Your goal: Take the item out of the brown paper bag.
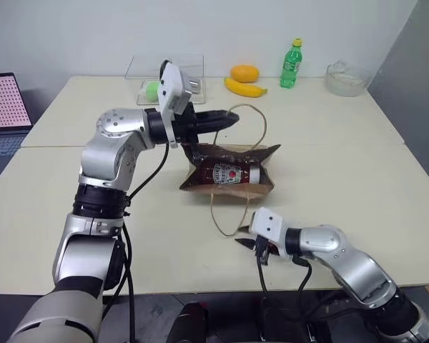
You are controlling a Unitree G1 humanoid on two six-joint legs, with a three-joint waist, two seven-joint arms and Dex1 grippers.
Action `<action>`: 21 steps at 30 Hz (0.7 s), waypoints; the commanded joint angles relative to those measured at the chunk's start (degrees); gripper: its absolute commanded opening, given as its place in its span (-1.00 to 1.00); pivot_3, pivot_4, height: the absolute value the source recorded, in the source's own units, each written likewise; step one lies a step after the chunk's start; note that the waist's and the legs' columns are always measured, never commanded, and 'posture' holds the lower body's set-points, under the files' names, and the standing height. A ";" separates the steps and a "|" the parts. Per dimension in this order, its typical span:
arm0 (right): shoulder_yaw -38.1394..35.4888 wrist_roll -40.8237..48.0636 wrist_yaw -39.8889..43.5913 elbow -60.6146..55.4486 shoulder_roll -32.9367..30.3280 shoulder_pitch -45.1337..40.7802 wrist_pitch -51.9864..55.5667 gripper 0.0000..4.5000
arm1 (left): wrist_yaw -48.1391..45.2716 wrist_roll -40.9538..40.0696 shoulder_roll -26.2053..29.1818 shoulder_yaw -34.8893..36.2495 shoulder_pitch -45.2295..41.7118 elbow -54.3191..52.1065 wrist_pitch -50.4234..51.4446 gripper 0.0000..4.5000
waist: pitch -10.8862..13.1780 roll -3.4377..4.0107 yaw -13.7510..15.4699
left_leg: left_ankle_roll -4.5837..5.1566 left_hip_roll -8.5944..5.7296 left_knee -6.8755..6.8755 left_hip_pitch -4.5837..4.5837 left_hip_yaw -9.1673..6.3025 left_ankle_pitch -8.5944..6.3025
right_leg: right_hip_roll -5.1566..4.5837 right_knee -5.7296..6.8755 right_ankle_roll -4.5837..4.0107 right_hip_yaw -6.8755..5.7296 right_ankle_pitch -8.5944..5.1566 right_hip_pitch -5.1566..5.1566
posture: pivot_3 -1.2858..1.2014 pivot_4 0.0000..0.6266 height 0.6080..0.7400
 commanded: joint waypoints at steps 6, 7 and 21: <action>-13.22 11.00 3.20 -17.82 -5.38 0.35 9.62 0.70 | 0.70 -3.37 0.43 1.08 2.13 -8.96 5.47 -1.00 | 0.01 0.00 0.12 | 0.00 -0.02 0.02 -0.04 -0.01 0.00 | -0.01 -0.03 0.00 -0.01 0.00 0.01 | 0.03 -0.52 1.00; -15.02 12.82 4.47 -19.33 -7.12 0.76 10.72 0.70 | 1.08 -3.83 0.22 1.33 2.13 -9.28 6.08 -1.00 | 0.01 0.00 0.11 | 0.00 -0.03 0.01 -0.04 -0.01 0.00 | -0.03 -0.04 0.00 -0.01 0.00 0.01 | 0.03 -0.52 1.00; -29.55 35.48 3.11 -19.83 -13.42 -9.28 23.07 0.70 | 2.76 -13.86 1.78 4.42 1.17 -13.60 20.39 -1.00 | 0.04 -0.05 -0.17 | 0.01 0.02 0.02 0.00 0.07 -0.01 | -0.02 -0.04 0.01 0.01 0.00 0.03 | 0.03 -0.52 1.00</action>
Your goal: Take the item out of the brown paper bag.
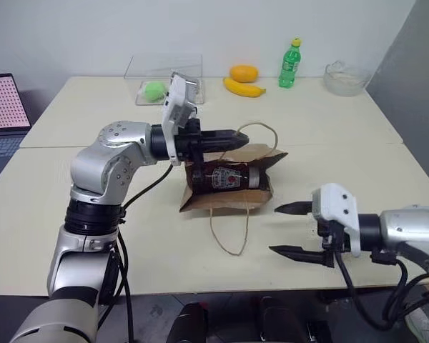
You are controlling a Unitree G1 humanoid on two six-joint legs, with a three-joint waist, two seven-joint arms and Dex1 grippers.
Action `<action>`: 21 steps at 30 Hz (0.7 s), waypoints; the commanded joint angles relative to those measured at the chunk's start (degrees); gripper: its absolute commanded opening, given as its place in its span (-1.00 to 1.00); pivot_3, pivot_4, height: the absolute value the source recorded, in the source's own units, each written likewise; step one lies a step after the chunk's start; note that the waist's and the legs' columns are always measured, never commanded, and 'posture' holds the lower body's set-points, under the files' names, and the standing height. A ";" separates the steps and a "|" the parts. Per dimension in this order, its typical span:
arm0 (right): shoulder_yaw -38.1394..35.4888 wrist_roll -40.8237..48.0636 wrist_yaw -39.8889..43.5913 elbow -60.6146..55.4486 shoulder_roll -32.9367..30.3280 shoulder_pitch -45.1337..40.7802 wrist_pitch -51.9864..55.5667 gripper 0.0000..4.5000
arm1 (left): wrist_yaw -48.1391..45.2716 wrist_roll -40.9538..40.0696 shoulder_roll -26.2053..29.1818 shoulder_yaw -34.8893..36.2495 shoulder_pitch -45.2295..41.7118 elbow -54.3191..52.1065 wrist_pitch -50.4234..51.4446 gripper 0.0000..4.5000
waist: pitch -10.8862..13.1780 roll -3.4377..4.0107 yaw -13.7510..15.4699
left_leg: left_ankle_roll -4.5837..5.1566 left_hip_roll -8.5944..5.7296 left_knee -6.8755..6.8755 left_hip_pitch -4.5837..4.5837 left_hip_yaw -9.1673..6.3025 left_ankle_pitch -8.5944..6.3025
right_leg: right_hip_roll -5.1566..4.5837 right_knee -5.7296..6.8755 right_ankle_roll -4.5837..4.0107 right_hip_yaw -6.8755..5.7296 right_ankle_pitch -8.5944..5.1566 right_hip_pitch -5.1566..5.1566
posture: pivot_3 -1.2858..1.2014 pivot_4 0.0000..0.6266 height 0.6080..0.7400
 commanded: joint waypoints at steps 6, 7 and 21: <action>17.06 -7.70 -14.25 8.26 9.59 -15.27 0.97 0.70 | 2.80 -4.47 0.25 3.59 -1.28 -2.41 4.08 -1.00 | 0.00 0.00 0.00 | -0.01 -0.02 -0.02 -0.03 -0.02 0.01 | -0.01 -0.01 -0.01 0.00 0.01 -0.04 | 0.03 -0.52 1.00; 19.77 -9.60 -15.09 9.80 10.51 -16.60 0.36 0.70 | 2.99 -4.54 0.20 3.55 -1.20 -2.54 4.13 -1.00 | 0.00 0.00 0.00 | -0.02 -0.02 -0.03 -0.05 -0.02 0.01 | -0.02 -0.01 -0.02 0.00 0.01 -0.06 | 0.03 -0.52 1.00; 44.17 -37.72 -19.02 32.93 17.16 -27.93 -13.79 0.99 | 4.23 -4.50 -0.59 3.30 -0.37 -3.02 3.31 -1.00 | 0.01 0.02 -0.22 | -0.03 -0.07 -0.09 -0.13 -0.02 0.01 | -0.07 -0.04 -0.03 0.00 0.02 -0.19 | 0.03 -0.52 1.00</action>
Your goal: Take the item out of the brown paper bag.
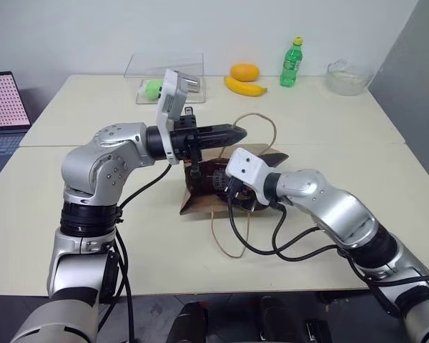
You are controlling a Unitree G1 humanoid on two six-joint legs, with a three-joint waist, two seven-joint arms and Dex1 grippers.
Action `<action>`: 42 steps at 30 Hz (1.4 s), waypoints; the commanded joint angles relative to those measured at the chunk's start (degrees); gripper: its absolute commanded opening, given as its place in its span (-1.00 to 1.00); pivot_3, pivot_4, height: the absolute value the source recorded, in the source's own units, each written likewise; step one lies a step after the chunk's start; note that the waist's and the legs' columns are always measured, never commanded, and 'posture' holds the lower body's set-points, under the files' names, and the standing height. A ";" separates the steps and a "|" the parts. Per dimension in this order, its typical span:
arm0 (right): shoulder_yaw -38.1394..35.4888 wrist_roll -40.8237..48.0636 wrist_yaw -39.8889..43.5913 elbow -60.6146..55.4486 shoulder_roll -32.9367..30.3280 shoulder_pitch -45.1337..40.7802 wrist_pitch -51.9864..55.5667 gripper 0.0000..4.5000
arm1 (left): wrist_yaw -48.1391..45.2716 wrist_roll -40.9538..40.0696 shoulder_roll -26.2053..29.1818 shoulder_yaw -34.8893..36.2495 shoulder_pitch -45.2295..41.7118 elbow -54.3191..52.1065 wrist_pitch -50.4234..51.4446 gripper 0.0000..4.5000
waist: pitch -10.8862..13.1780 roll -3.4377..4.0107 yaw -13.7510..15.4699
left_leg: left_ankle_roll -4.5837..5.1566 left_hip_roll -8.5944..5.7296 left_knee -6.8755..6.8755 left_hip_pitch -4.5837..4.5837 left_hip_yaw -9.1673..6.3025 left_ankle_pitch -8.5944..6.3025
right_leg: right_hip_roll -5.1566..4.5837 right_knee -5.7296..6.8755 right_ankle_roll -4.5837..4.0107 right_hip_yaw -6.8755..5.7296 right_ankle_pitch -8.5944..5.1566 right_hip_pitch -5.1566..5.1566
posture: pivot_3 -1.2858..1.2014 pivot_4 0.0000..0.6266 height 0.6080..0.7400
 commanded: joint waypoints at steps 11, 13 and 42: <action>13.31 -25.90 7.25 9.12 -2.36 -6.34 -14.89 0.99 | 0.49 -0.38 -0.57 1.11 -1.09 -0.68 -2.12 -1.00 | 0.00 0.00 -0.48 | 0.00 0.00 0.01 0.00 0.01 0.00 | 0.00 0.04 0.00 0.00 0.00 -0.02 | 0.03 -0.52 1.00; 13.75 -28.63 7.85 10.79 -1.49 -6.48 -15.91 0.99 | 0.50 -0.30 -0.54 1.06 -1.07 -0.66 -2.23 -1.00 | 0.00 0.00 -0.50 | 0.00 0.00 0.01 0.00 0.01 0.00 | 0.00 0.04 0.00 0.01 0.00 -0.02 | 0.03 -0.52 1.00; 0.89 -34.45 18.95 12.93 4.22 -1.66 -23.82 0.39 | -0.44 4.77 0.60 0.20 -0.96 4.57 -7.41 -1.00 | 0.00 0.01 -0.63 | -0.02 -0.01 0.04 0.05 -0.01 0.01 | -0.01 0.13 -0.01 0.01 0.00 0.00 | 0.03 -0.52 1.00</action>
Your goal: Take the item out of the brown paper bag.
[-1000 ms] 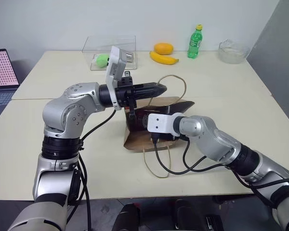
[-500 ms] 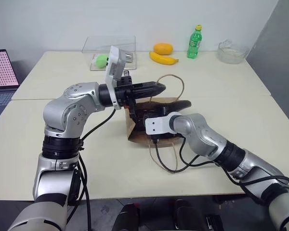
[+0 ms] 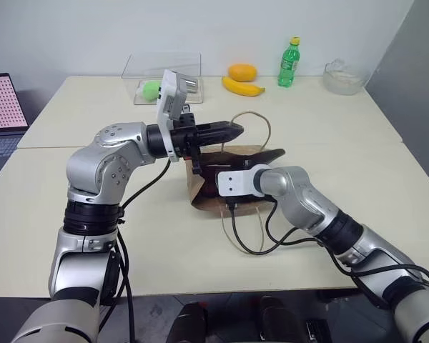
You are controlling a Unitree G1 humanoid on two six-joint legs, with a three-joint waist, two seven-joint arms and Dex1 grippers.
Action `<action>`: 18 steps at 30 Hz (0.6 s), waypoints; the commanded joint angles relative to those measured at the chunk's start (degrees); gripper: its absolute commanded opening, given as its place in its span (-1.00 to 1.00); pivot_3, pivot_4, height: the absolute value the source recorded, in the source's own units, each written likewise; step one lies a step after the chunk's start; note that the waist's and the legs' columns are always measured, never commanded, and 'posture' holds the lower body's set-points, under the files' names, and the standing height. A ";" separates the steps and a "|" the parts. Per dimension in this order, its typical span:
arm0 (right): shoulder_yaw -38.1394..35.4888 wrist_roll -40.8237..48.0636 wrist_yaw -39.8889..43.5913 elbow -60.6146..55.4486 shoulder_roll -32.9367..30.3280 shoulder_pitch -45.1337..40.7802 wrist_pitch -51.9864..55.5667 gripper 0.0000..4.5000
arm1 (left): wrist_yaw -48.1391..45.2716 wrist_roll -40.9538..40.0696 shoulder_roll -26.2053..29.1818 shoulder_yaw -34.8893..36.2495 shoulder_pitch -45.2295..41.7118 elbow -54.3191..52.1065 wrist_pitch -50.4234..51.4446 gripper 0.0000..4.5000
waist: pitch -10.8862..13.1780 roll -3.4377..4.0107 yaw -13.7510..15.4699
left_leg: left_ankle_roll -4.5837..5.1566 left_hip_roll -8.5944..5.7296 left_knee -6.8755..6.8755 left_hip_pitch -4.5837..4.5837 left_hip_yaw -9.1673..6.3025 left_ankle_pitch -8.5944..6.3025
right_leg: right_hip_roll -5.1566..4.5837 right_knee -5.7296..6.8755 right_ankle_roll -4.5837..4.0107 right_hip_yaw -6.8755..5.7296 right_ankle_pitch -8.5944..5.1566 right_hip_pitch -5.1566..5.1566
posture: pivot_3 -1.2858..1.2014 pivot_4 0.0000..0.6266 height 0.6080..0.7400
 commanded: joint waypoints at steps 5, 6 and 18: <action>-10.17 8.86 7.46 -15.15 -2.08 3.48 0.72 0.39 | -0.04 2.33 0.68 1.03 -1.71 3.06 -3.64 -1.00 | 0.00 0.00 -0.21 | 0.00 0.00 -0.01 -0.01 0.00 0.00 | 0.00 0.00 0.00 0.00 0.00 -0.02 | 0.03 -0.52 1.00; -11.18 10.23 8.30 -16.33 -2.38 3.77 0.92 0.39 | 0.01 2.48 0.63 1.05 -1.81 3.39 -3.83 -1.00 | 0.01 0.00 -0.21 | 0.00 0.00 -0.01 -0.01 0.00 0.00 | 0.00 0.00 0.00 0.00 0.00 -0.02 | 0.03 -0.52 1.00; -27.28 39.33 17.84 -26.64 -3.34 4.03 6.94 0.39 | 1.73 4.18 -0.83 1.25 -3.12 6.79 -5.54 -1.00 | 0.02 -0.01 -0.19 | 0.01 0.00 -0.01 -0.03 -0.01 -0.01 | -0.01 -0.01 0.00 -0.01 0.00 -0.01 | 0.03 -0.52 1.00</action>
